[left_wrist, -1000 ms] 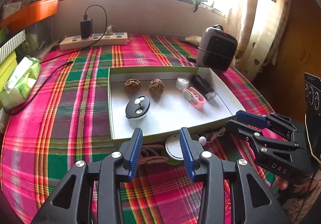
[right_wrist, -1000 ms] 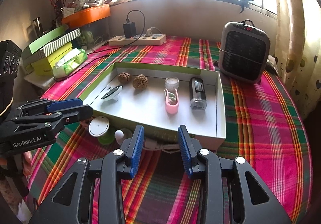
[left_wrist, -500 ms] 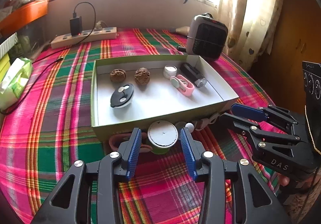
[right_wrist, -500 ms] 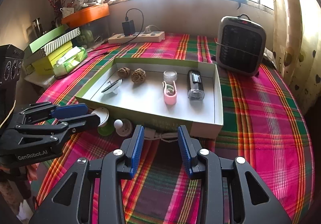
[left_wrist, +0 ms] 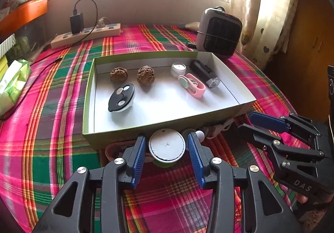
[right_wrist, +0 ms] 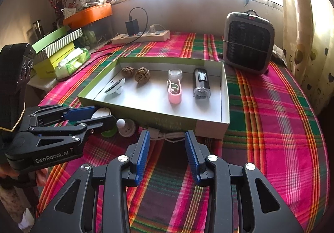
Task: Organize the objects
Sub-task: 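Withdraw both open tools from the box toward the remaining items, then grasp the white-lidded green container with the left tool while the right approaches the white ball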
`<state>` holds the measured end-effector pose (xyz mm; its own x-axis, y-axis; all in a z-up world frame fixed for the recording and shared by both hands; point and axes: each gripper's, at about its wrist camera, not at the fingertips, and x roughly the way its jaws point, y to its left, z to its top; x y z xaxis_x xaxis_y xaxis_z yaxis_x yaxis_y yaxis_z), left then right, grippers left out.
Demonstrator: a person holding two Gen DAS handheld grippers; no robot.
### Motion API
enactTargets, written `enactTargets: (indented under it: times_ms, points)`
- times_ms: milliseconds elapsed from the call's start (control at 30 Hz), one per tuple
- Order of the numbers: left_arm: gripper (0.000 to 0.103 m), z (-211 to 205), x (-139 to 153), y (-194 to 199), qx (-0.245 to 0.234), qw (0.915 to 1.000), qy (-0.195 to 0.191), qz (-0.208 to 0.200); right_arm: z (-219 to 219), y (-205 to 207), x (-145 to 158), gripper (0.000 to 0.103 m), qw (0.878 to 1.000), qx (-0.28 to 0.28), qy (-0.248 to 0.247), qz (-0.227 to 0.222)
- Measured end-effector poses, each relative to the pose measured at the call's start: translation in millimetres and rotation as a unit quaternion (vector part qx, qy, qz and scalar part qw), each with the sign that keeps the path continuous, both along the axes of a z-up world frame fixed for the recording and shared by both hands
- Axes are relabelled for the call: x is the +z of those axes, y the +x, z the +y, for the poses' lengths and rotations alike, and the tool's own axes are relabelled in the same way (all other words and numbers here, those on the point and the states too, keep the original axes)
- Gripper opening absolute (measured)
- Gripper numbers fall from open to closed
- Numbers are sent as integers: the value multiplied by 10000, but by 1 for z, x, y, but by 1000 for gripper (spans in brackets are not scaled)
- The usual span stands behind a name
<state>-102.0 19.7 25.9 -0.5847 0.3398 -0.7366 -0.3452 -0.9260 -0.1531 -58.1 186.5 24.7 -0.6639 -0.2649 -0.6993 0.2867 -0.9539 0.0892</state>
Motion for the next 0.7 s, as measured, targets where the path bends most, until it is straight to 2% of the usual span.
enactTargets:
  times_ms: [200,267,300,700]
  points:
    - [39,2,0,-1,-2,10000,-15,16,-2,1,0,37,10000,3,2,-11]
    - [37,2,0,0,4,10000,-10,8,-2,1,0,37,10000,5,-2,-11]
    - [32,2,-1,-1,-2,10000,-7,2,-2,1,0,37,10000,6,-2,-11]
    - [32,-4,-1,8,11,9999,110,-32,-8,3,0,37,10000,56,34,-22]
